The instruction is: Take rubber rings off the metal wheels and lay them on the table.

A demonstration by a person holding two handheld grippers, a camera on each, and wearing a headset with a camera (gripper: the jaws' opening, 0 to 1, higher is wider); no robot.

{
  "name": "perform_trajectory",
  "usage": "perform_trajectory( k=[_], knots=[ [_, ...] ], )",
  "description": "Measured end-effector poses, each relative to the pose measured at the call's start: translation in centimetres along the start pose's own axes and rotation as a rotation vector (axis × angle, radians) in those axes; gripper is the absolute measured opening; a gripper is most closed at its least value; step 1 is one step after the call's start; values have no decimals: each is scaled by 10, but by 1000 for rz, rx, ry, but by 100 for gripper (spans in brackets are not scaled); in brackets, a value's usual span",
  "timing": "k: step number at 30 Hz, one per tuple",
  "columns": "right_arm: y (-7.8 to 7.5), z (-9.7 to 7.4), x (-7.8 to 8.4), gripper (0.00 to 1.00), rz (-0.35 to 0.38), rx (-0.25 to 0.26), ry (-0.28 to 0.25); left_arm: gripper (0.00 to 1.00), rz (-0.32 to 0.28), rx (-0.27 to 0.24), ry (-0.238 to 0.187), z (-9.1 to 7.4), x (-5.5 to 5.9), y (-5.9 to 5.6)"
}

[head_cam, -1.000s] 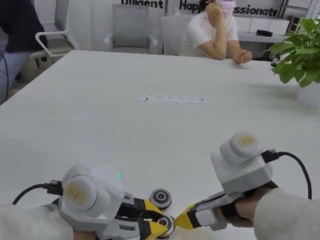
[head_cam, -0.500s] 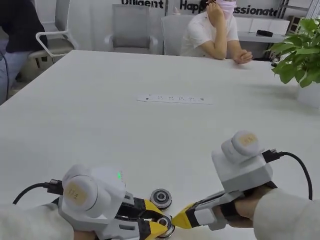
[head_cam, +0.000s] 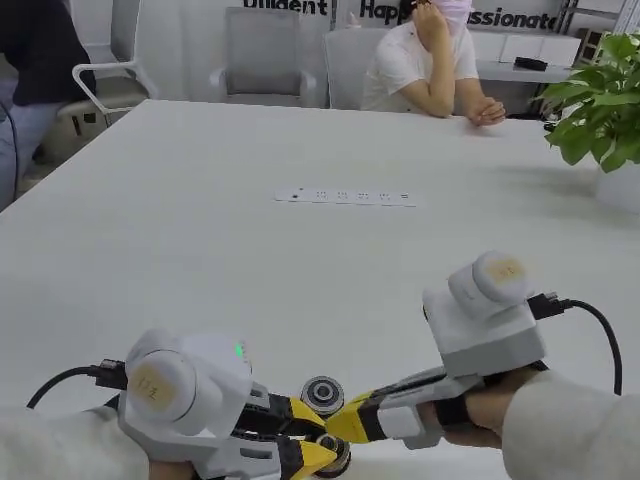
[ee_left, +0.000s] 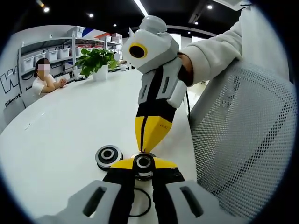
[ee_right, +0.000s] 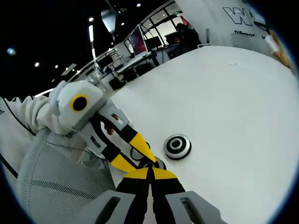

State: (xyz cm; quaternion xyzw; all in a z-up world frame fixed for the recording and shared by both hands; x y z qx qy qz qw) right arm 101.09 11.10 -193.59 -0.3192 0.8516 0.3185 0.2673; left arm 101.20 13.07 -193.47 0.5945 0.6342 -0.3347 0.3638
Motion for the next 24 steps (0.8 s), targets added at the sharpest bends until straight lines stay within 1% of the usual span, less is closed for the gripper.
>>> perform_trajectory(
  k=[1, 2, 4, 7, 10, 12, 15, 19, 22, 24],
  knots=[
    [-4, -1, 4, 0, -18, 15, 18, 8, 0, 0, 0, 0, 0, 0],
    [-5, 0, 6, 0, -23, 20, 23, 8, 0, 0, 0, 0, 0, 0],
    [-4, -1, 4, 0, -34, 20, 22, 8, -2, 0, -1, 0, 0, 0],
    [-3, -1, 7, 0, -107, 33, 51, 8, -2, 0, -1, 0, 0, 0],
    [-4, 1, 12, 4, -124, 34, 74, 8, -3, 0, -1, 0, 0, 0],
    [-3, 1, 13, 7, -135, 32, 79, 8, -3, 0, -1, 0, 0, 0],
    [-3, 1, 12, 9, -188, 39, 79, 8, -5, 0, -2, 0, 0, 0],
    [-4, 1, 12, 10, -204, 36, 77, 8, -6, 0, -2, 0, 0, 1],
    [-1, 4, 14, 14, -216, 25, 87, 8, -6, 0, -2, 0, 0, 1],
    [0, 5, 15, 14, -231, 28, 98, 8, -6, -1, -3, 0, 0, 0]
  ],
)
Point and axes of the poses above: the centre of the closed fingertips' face, and the gripper's own axes: z roughly forward along the fingers, y roughly to its left, x roughly out of its underside, the point moved 1 cm from there along -z, roughly backward along the fingers, and after that the axes turned 1 degree about -z, right-handed, at the moved point
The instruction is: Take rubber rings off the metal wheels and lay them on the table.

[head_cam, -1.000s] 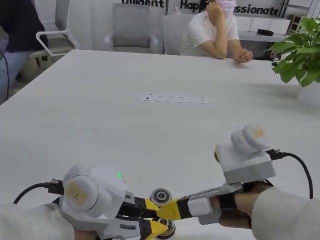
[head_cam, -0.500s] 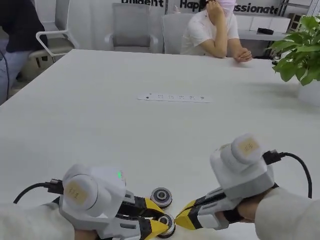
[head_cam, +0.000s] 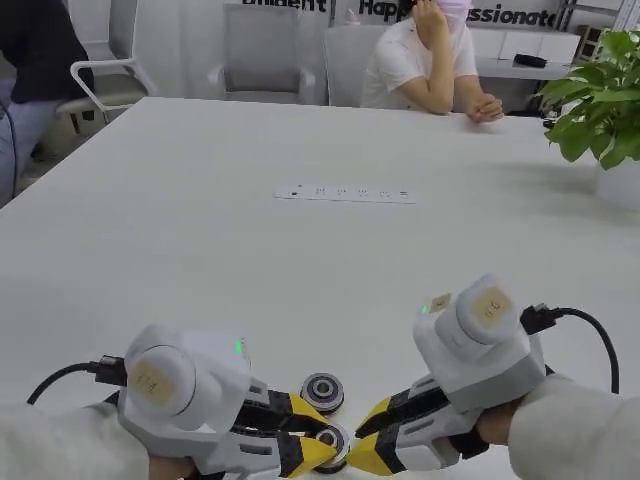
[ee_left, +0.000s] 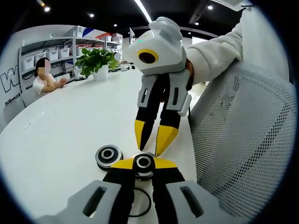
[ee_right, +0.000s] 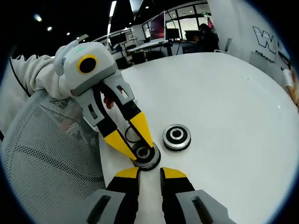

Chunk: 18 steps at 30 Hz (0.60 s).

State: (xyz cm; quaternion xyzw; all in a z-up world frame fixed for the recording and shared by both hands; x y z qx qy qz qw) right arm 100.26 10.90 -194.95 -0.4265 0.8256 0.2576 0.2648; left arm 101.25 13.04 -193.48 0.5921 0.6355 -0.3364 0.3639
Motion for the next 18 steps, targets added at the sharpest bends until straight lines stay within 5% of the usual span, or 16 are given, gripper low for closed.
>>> perform_trajectory(
  k=[18],
  knots=[
    [3, 8, 0, 16, -140, 14, 14, 8, -5, -3, -3, -1, 0, -1]
  ],
)
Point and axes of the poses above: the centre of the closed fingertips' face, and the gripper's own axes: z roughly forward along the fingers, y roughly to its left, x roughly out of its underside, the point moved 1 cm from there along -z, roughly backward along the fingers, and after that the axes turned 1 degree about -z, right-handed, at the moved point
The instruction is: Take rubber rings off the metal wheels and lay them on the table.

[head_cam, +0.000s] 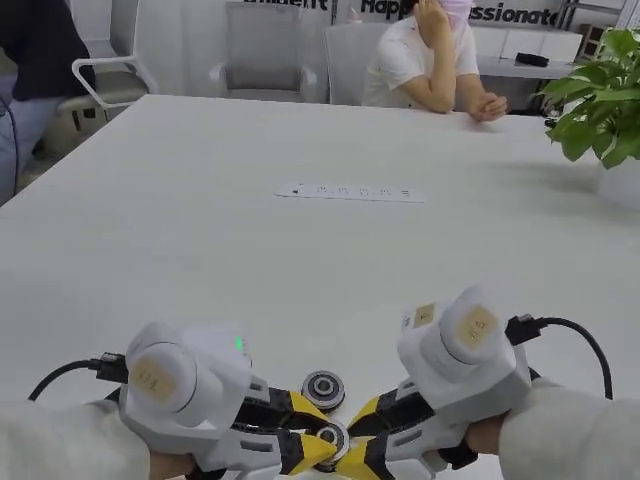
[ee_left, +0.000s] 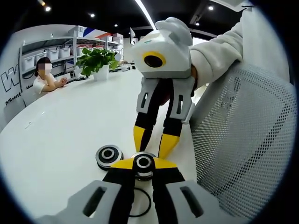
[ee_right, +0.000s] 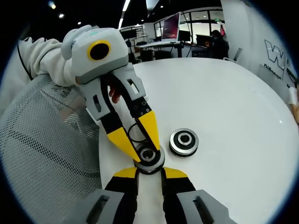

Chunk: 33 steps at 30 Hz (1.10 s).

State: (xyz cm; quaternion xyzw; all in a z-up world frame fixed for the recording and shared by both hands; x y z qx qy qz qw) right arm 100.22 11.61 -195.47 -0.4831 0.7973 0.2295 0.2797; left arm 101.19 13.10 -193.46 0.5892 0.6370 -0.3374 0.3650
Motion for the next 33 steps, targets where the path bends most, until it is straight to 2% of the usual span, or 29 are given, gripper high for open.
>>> perform_trajectory(
  k=[1, 4, 6, 7, 8, 13, 17, 22, 24, 25, 27, 29, 33],
  knots=[
    [1, 0, -1, 15, -36, -9, 0, 8, -1, 0, 1, 0, 0, 0],
    [0, -2, 0, 11, -36, -8, 12, 8, -1, -1, 0, 0, 0, 0],
    [-2, -4, 3, 2, -60, 1, 17, 8, 2, -3, 2, -1, 0, 0],
    [-10, -4, -2, 0, -90, 47, -14, 8, 1, -3, 1, -1, 0, 0],
    [-4, -3, 1, 0, -49, 11, 4, 8, 2, -3, 1, -1, 0, 0],
    [-5, -4, 2, 0, -25, 18, 18, 8, 1, -3, 2, 0, 1, 0],
    [-6, -7, 4, 0, 152, 9, 18, 8, 1, -3, 2, 0, 1, 1],
    [-11, -9, 3, 0, 269, -8, -18, 8, -1, -4, 1, 0, 0, 1],
    [-13, -10, 0, 0, 313, -3, -44, 8, -1, -4, 2, 0, 0, 1],
    [-13, -12, -1, 0, 364, -22, -52, 8, -1, -4, 2, 0, 0, 1],
    [-14, -15, -11, 0, 412, -39, -119, 8, -1, -5, 2, 0, 0, 1],
    [-13, -14, -6, 0, 386, -36, -85, 8, -1, -5, 2, 0, 0, 1],
    [-11, -15, -8, 0, 401, -40, -83, 8, 0, -5, 5, 0, 0, 1]
  ],
)
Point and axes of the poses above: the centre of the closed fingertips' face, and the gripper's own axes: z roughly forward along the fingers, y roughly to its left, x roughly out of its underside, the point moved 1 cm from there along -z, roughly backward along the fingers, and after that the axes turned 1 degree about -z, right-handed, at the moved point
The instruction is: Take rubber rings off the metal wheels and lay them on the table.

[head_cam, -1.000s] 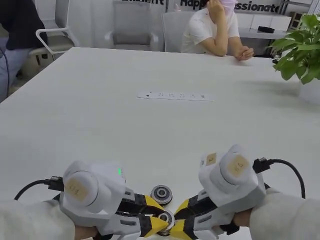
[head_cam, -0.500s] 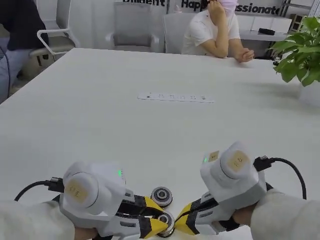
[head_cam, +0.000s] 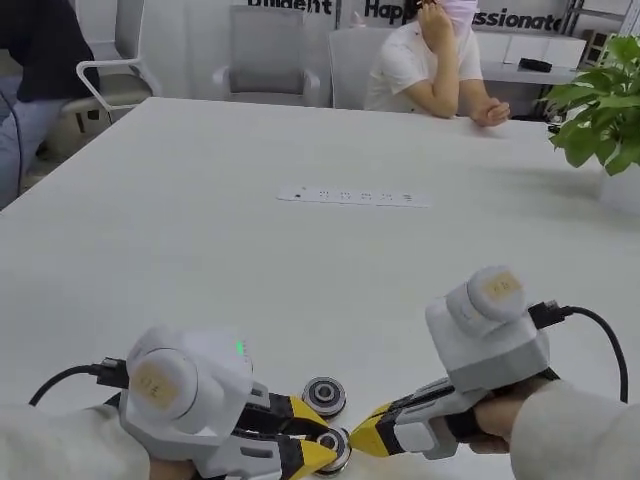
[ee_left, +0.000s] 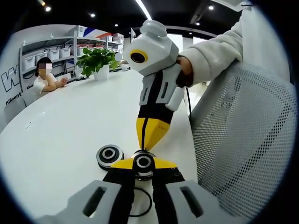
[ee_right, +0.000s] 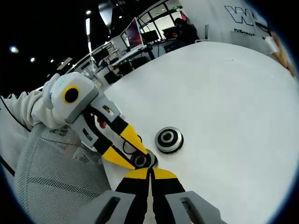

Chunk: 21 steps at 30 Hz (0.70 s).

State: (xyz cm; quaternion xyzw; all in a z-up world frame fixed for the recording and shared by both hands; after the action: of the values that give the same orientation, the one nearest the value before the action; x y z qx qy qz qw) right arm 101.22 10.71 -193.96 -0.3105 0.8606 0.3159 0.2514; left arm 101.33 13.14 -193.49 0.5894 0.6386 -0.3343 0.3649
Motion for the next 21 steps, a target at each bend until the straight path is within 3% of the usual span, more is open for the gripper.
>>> perform_trajectory(
  k=[21],
  knots=[
    [15, 2, -6, 0, -7, -57, -23, 8, -2, 7, -1, 0, 0, -1]
  ],
)
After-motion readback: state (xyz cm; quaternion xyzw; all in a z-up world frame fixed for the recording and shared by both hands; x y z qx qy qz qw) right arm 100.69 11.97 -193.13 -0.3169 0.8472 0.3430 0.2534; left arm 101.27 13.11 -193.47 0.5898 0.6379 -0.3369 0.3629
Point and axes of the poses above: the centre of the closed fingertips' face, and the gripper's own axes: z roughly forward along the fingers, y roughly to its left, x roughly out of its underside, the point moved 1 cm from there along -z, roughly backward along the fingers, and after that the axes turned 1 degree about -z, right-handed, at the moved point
